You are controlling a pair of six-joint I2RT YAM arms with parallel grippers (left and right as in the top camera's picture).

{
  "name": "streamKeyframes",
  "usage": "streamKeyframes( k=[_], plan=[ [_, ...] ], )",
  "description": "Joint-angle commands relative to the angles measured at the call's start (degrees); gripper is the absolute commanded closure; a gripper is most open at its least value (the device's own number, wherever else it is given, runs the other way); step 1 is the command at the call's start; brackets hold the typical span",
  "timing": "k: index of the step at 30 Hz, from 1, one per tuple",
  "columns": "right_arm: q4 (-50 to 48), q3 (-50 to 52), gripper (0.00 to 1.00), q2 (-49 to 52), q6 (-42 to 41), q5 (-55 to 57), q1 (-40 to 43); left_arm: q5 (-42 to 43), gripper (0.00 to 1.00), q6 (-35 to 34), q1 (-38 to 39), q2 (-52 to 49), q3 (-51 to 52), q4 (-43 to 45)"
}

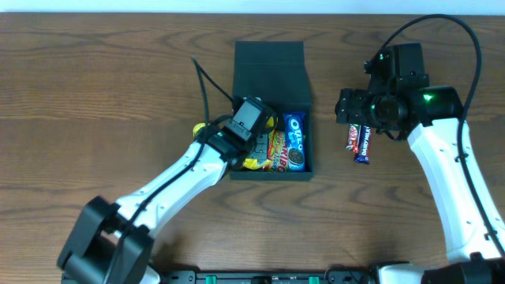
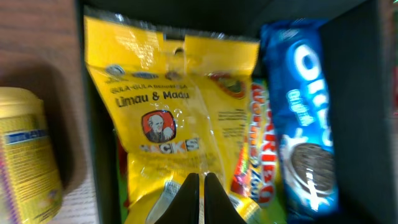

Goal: Pack container
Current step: 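Grasp the yellow candy bag with the left gripper, drop into box, then grasp the yellow Mentos bottle with the left gripper, place in box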

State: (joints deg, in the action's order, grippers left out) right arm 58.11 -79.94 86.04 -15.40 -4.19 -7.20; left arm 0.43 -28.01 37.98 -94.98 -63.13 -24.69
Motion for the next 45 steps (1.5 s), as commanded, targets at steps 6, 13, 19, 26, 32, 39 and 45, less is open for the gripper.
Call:
streamKeyframes(
  k=[6, 13, 19, 26, 32, 39, 45],
  plan=[
    [0.3, 0.0, 0.16, -0.7, 0.9, 0.3, 0.4, -0.2, 0.94, 1.2, 0.0, -6.8, -0.6, 0.7],
    [0.7, 0.0, 0.16, -0.7, 0.9, 0.3, 0.4, -0.3, 0.94, 1.2, -0.1, -6.7, -0.6, -1.0],
    [0.7, 0.0, 0.16, -0.7, 0.9, 0.3, 0.4, -5.0, 0.94, 3.9, 0.0, 2.8, -4.6, -3.7],
    [1.1, 0.0, 0.16, -0.7, 0.9, 0.3, 0.4, -22.2, 0.90, 4.5, -0.7, 14.3, -5.6, -9.2],
    [1.1, 0.0, 0.14, -0.7, 1.4, 0.3, 0.4, -16.7, 0.50, 5.3, -5.5, 11.4, -1.8, -13.5],
    [1.5, 0.0, 0.14, -0.7, 2.2, 0.3, 0.4, -12.7, 0.30, 4.0, -9.2, 4.3, 3.9, -9.1],
    [1.6, 0.0, 0.14, -0.7, 2.3, 0.3, 0.4, -9.0, 0.25, 1.4, -12.1, -1.1, 3.9, -7.8]
  ],
)
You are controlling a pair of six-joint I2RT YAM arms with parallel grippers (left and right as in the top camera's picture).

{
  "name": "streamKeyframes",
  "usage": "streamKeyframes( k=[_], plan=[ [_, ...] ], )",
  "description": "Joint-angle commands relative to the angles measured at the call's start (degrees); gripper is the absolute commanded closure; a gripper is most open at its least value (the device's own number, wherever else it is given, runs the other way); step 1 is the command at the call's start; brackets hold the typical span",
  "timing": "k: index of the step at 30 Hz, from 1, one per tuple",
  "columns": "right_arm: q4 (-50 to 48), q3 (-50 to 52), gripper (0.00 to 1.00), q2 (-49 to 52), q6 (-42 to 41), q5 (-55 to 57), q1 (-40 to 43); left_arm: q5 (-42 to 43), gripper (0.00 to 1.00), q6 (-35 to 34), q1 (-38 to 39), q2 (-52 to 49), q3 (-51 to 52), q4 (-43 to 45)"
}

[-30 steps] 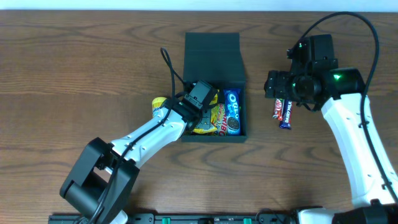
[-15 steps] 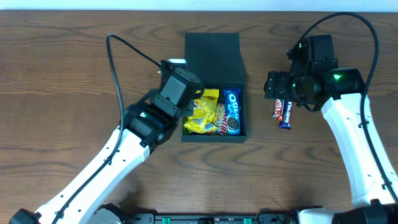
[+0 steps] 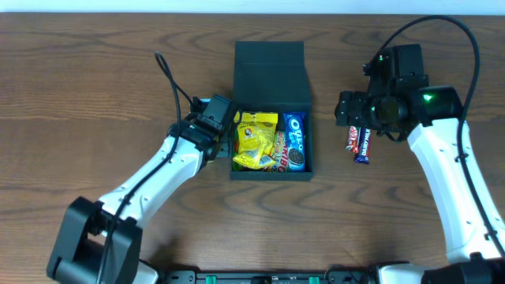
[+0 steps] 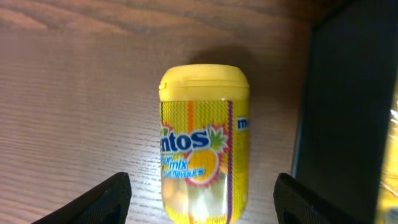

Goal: Pack container
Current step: 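Grasp the yellow Mentos bottle with the left gripper, place in box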

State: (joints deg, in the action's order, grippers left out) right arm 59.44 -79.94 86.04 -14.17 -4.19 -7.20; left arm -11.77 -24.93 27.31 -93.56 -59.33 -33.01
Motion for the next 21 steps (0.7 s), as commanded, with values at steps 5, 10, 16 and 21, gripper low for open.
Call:
streamKeyframes(
  k=[5, 10, 16, 21],
  plan=[
    [0.3, 0.0, 0.14, -0.7, 1.2, 0.3, 0.4, 8.5, 0.26, -1.7, -3.3, -7.0, 0.1, 3.1],
    [0.3, 0.0, 0.14, -0.7, 1.2, 0.3, 0.4, 8.8, 0.38, -1.7, -3.8, -9.0, 0.1, 4.2],
    [0.3, 0.0, 0.14, -0.7, 1.2, 0.3, 0.4, 8.6, 0.55, -1.6, -4.3, -8.7, 0.0, 4.5],
    [0.1, 0.0, 0.11, -0.7, 2.7, 0.6, 0.5, 8.6, 0.61, -0.3, -5.7, -5.1, -0.9, 3.7]
  ],
)
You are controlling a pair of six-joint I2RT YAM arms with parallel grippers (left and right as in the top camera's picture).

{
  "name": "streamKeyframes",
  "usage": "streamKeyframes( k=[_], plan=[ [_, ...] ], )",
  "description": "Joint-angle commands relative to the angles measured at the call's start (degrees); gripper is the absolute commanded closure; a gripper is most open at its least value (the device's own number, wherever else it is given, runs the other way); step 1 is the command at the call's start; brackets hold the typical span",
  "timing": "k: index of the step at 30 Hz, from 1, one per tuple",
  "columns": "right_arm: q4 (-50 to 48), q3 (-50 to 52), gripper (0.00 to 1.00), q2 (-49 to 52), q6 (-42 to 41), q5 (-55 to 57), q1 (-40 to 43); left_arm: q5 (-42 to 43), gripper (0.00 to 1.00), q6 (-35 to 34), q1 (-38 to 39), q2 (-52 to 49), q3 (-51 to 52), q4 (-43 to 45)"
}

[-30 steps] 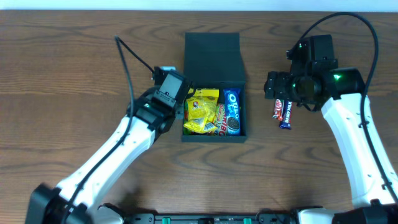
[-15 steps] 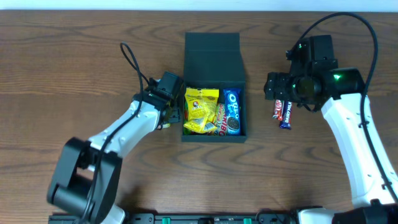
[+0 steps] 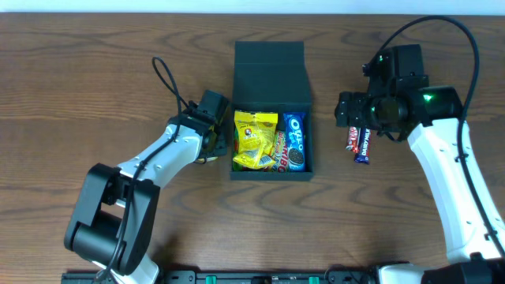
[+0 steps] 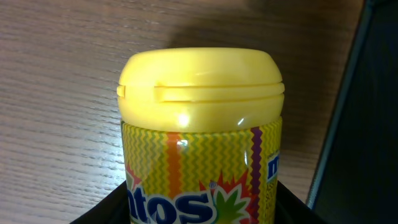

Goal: Pack container
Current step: 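Grasp the yellow Mentos bottle with the left gripper, place in box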

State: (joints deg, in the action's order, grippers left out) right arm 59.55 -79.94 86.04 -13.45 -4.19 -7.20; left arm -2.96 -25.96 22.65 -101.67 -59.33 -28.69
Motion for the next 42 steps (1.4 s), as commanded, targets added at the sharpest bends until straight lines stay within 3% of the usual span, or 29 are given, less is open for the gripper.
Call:
streamKeyframes(
  k=[1, 8, 13, 16, 21, 29, 31, 33, 36, 42],
  plan=[
    [0.0, 0.0, 0.10, -0.7, 2.0, 1.1, 0.6, -0.3, 0.64, 1.2, -1.3, 4.3, -1.3, -1.1],
    [0.1, 0.0, 0.08, -0.7, 1.9, 0.7, 5.1, 0.5, 0.80, 1.9, 0.8, 18.5, -3.7, -2.6],
    [0.1, 0.0, 0.08, -0.7, 1.9, 0.7, 6.2, 0.4, 0.82, -0.8, 9.2, 25.5, -3.9, 0.8],
    [0.1, 0.0, 0.08, -0.7, 1.9, 0.7, 6.2, 1.0, 0.82, -6.2, 14.4, 24.5, -3.9, 3.8],
    [0.9, 0.0, 0.07, -0.7, 1.9, 0.7, 6.2, 2.0, 0.83, -7.5, 20.9, 17.7, -3.9, 10.0],
    [2.2, 0.0, 0.07, -0.7, 1.9, 0.7, 6.2, 5.2, 0.83, -8.8, 22.8, 6.4, -4.0, 15.3],
    [2.4, 0.0, 0.07, -0.7, 1.9, 0.7, 6.2, 5.1, 0.77, -8.8, 22.8, 5.2, -4.0, 15.6],
    [2.6, 0.0, 0.07, -0.7, 2.0, 0.7, 6.2, 4.9, 0.52, -8.5, 22.7, 5.0, -4.0, 15.6],
    [2.9, 0.0, 0.07, -0.7, 2.0, 0.8, 6.2, 4.6, 0.36, -5.8, 22.6, 5.0, -4.7, 15.5],
    [3.1, 0.1, 0.06, -0.6, 3.4, 1.4, 6.2, 1.4, 0.22, -1.4, 22.6, 6.7, -9.7, 10.3]
  ],
)
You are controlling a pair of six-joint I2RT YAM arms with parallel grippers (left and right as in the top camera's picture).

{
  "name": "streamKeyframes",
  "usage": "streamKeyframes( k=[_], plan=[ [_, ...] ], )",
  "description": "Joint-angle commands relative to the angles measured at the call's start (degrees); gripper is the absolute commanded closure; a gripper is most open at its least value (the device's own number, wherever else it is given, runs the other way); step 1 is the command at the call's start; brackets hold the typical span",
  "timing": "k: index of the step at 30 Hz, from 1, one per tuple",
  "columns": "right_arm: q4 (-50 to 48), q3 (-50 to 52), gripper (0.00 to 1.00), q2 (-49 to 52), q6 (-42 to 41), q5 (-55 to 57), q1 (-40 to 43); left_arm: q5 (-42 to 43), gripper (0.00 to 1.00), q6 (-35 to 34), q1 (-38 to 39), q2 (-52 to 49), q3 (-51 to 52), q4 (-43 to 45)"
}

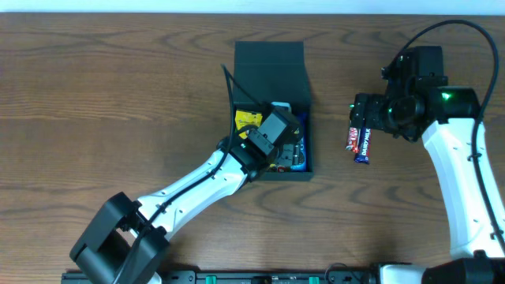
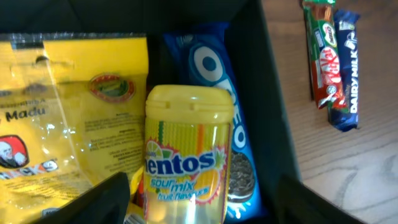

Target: Pack container

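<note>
The black box (image 1: 310,158) stands open, its lid (image 1: 268,59) folded back. Inside lie a yellow sweets bag (image 2: 74,112), a blue Oreo pack (image 2: 214,68) and a yellow Mentos bottle (image 2: 186,168) resting on top of them. My left gripper (image 2: 202,199) hovers over the box, open, its fingers wide of the bottle on both sides. In the overhead view the left wrist (image 1: 272,130) hides the bottle. Two chocolate bars (image 1: 357,143), one red and one blue, lie on the table right of the box. My right gripper (image 1: 357,117) is just above them; its jaws do not show clearly.
The same two chocolate bars (image 2: 333,62) show beyond the box's right wall (image 2: 273,112) in the left wrist view. A black cable (image 1: 229,87) loops from the left arm across the box's left edge. Bare wooden table (image 1: 95,95) surrounds the box.
The Mentos bottle was on the table left of the box between my left fingers; now it lies inside the box and the left gripper is open over it. The right arm shifted slightly right.
My left gripper was shut low over the yellow bag in the box. It then stood open over the Mentos bottle on the table left of the box, then closer around it. Now the bottle rests in the box.
</note>
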State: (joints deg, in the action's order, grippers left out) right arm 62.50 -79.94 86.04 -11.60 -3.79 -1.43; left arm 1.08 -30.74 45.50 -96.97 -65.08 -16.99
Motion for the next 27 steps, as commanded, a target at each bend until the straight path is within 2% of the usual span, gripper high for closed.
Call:
streamKeyframes(
  k=[1, 6, 10, 11, 13, 14, 15, 16, 17, 18, 19, 20, 21, 24, 27],
  plan=[
    [0.1, 0.1, 0.05, -0.6, 1.6, 1.0, 0.4, -3.5, 0.21, 4.2, -0.2, 2.3, -5.2, -3.0],
    [-0.3, 0.7, 0.05, 0.5, 2.3, 1.0, 0.4, -8.3, 0.21, 5.0, -0.3, 5.5, -10.3, -11.3],
    [-0.9, 2.5, 0.07, 2.8, 2.3, 0.6, 0.4, -9.0, 0.22, 4.7, -1.1, 9.7, -11.0, -12.5],
    [-1.3, 3.1, 0.10, 3.3, 2.3, 0.4, 0.3, -9.0, 0.21, 4.6, -1.6, 10.7, -11.0, -12.7],
    [-2.1, 4.2, 0.23, 4.4, 2.4, -1.6, 0.3, -9.2, 0.21, 4.6, -3.3, 13.2, -11.0, -13.9],
    [-2.1, 4.3, 0.35, 4.7, 2.8, -3.9, 0.2, -9.2, 0.22, 4.6, -4.3, 14.2, -11.0, -14.6],
    [-2.1, 4.3, 0.52, 4.9, 3.6, -6.7, 0.0, -9.2, 0.27, 4.5, -5.5, 15.2, -11.0, -15.6],
    [-2.6, 4.3, 0.72, 4.9, 4.3, -10.1, -0.5, -9.2, 0.35, 4.5, -7.1, 16.2, -11.0, -16.8],
    [-3.2, 4.3, 0.87, 4.9, 4.7, -12.6, -1.2, -9.2, 0.44, 4.3, -8.7, 16.9, -11.0, -17.8],
    [-4.0, 4.3, 0.98, 4.9, 5.0, -14.8, -2.4, -9.2, 0.60, 4.0, -10.8, 17.5, -11.0, -19.0],
    [-4.8, 4.3, 0.98, 4.9, 5.0, -15.8, -3.5, -9.2, 0.77, 3.6, -12.9, 17.9, -11.0, -20.0],
    [-5.5, 4.3, 0.99, 4.9, 5.0, -16.0, -4.8, -9.2, 0.89, 3.2, -15.0, 18.0, -11.0, -21.0],
    [-6.3, 4.3, 0.99, 5.0, 5.0, -15.8, -6.6, -8.7, 0.94, 3.0, -17.1, 18.0, -11.0, -22.0],
    [-9.0, 4.3, 0.99, 5.6, 4.1, -14.1, -11.8, -5.3, 0.94, 2.9, -23.4, 17.6, -9.9, -23.9],
    [-10.2, 4.3, 0.99, 7.2, -0.8, -7.6, -15.8, -0.4, 0.94, 2.9, -27.7, 16.9, -6.8, -23.9]
  ],
)
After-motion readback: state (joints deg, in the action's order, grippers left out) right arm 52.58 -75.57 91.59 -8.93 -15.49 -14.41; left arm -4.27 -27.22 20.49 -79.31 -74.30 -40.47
